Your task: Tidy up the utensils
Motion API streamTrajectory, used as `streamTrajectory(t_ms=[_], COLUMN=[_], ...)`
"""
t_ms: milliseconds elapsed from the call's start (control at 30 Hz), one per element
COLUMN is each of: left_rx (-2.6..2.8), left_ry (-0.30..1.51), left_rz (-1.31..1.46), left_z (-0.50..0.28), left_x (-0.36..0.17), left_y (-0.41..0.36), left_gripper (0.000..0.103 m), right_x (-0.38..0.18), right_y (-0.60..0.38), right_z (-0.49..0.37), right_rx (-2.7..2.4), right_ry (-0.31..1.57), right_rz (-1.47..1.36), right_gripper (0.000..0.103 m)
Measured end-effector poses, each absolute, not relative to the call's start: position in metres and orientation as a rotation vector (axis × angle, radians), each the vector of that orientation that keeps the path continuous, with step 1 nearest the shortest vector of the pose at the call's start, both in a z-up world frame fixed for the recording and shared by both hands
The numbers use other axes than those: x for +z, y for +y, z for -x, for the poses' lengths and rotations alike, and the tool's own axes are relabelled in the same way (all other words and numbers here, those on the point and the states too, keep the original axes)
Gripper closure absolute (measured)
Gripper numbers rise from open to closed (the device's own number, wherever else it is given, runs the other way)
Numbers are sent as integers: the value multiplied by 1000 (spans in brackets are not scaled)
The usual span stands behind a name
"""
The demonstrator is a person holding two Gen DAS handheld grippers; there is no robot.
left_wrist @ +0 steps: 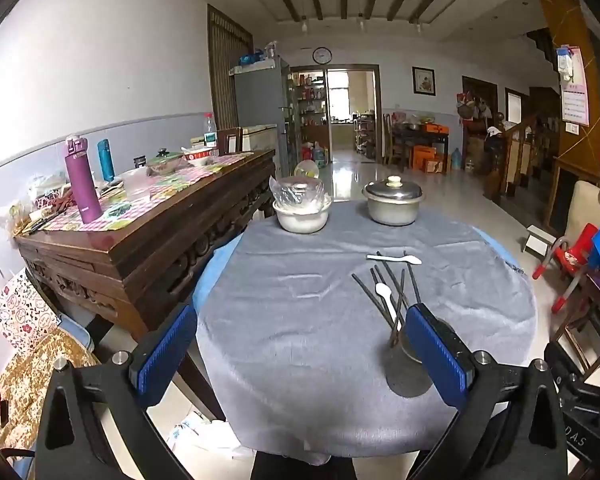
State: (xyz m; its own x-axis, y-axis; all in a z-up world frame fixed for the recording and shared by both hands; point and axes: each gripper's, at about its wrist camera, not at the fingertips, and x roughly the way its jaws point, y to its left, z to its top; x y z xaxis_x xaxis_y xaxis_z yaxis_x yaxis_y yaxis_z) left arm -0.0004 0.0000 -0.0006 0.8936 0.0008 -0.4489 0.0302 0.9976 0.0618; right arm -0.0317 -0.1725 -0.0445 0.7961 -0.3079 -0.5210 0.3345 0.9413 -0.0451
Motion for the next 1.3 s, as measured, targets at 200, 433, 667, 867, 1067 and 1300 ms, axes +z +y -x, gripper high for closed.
streamTrajectory(t_ms=[200, 433, 667, 867, 1067, 1300], left_rx=[-22, -31, -49, -60, -70, -73], left_ry=[468, 485, 493, 504, 522, 529], left_rz=[-78, -83, -62, -74, -89, -78], left_z=[6, 7, 2, 8, 10, 12], left_x=[1, -7, -12, -16, -17, -18], left_y=[-1, -7, -4, -7, -8, -8], left_gripper=[0, 0, 0, 0, 0, 0], right_x=[-47, -46, -46, -48, -54, -56], right_y=[-170, -168, -163, -160, -158, -158], right_z=[27, 29, 30, 35, 37, 36], right_rx=[-341, -339, -321, -318, -314, -309], right_ry=[555, 551, 563, 569, 592, 597], right_rz=[-55, -50, -32, -14, -6, -4], right_gripper=[0, 0, 0, 0, 0, 0])
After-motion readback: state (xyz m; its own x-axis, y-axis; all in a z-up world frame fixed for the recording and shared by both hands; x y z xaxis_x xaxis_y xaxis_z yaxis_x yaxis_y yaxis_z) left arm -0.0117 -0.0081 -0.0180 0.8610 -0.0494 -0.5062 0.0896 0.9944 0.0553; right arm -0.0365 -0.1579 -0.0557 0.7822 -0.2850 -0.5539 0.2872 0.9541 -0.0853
